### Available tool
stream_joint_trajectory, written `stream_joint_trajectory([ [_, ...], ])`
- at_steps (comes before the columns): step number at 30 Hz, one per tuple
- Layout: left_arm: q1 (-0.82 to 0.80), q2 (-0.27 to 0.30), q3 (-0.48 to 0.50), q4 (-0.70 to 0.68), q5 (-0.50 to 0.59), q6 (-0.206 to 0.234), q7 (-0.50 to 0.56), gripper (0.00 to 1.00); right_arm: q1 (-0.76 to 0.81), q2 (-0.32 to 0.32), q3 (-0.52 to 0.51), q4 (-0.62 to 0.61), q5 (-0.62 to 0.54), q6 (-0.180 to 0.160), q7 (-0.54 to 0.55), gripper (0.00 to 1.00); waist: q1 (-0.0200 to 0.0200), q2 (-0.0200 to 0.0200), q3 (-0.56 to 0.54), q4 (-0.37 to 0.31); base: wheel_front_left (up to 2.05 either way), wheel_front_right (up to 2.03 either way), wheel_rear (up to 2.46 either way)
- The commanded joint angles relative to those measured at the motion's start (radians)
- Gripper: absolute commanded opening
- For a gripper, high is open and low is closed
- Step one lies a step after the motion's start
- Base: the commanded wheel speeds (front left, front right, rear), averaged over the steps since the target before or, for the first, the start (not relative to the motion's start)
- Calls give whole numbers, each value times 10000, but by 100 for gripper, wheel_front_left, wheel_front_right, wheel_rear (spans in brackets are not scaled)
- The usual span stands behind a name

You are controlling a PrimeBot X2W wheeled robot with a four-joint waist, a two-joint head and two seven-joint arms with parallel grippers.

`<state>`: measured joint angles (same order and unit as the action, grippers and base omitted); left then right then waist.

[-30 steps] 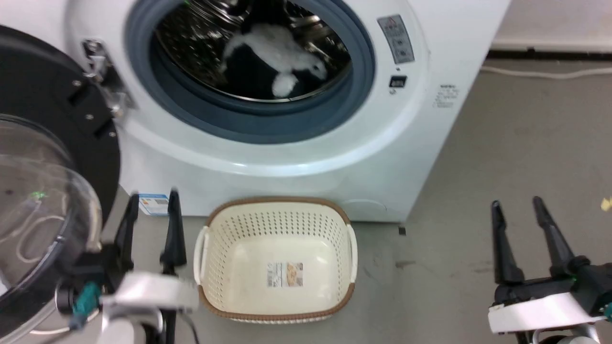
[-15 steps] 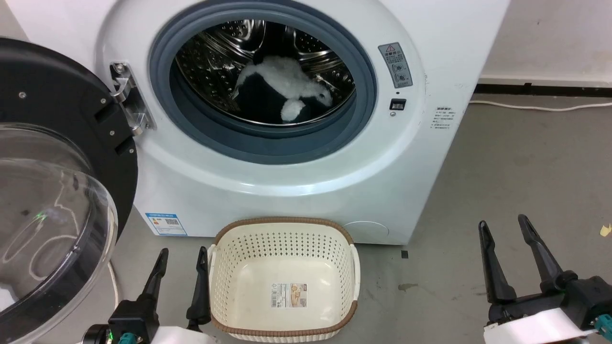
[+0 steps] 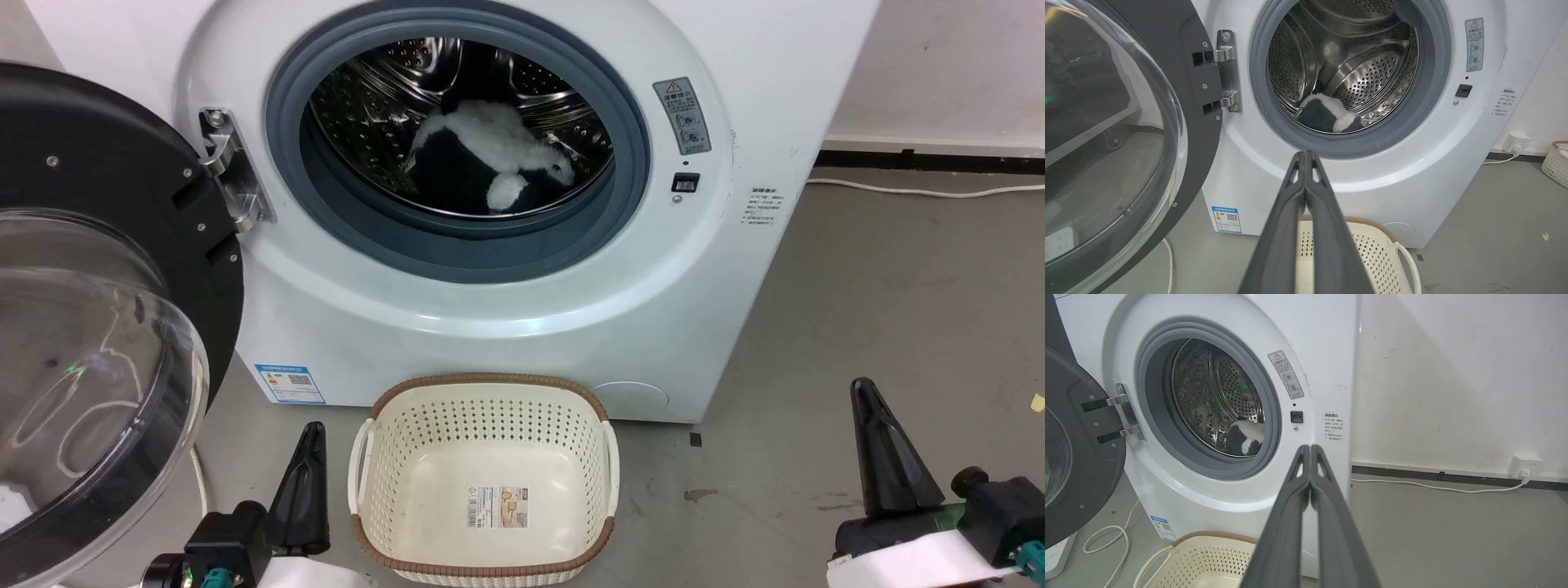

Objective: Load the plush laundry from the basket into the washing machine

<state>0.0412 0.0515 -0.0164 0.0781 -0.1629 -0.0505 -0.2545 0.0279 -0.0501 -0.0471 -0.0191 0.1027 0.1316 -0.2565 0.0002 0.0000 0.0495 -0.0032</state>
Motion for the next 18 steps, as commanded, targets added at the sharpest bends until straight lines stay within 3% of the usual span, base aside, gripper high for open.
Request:
stream_joint_trajectory([
  [1, -11, 0, 10, -20, 40, 13, 52, 0, -6, 0, 10, 5, -21, 0, 59, 0, -1, 0, -6, 0, 0, 0, 0],
  [18, -73, -2, 34, -139, 288, 90, 441, 0, -49, 0, 82, 34, -178, -2, 449, 0, -1, 0, -82, 5, 0, 0, 0],
])
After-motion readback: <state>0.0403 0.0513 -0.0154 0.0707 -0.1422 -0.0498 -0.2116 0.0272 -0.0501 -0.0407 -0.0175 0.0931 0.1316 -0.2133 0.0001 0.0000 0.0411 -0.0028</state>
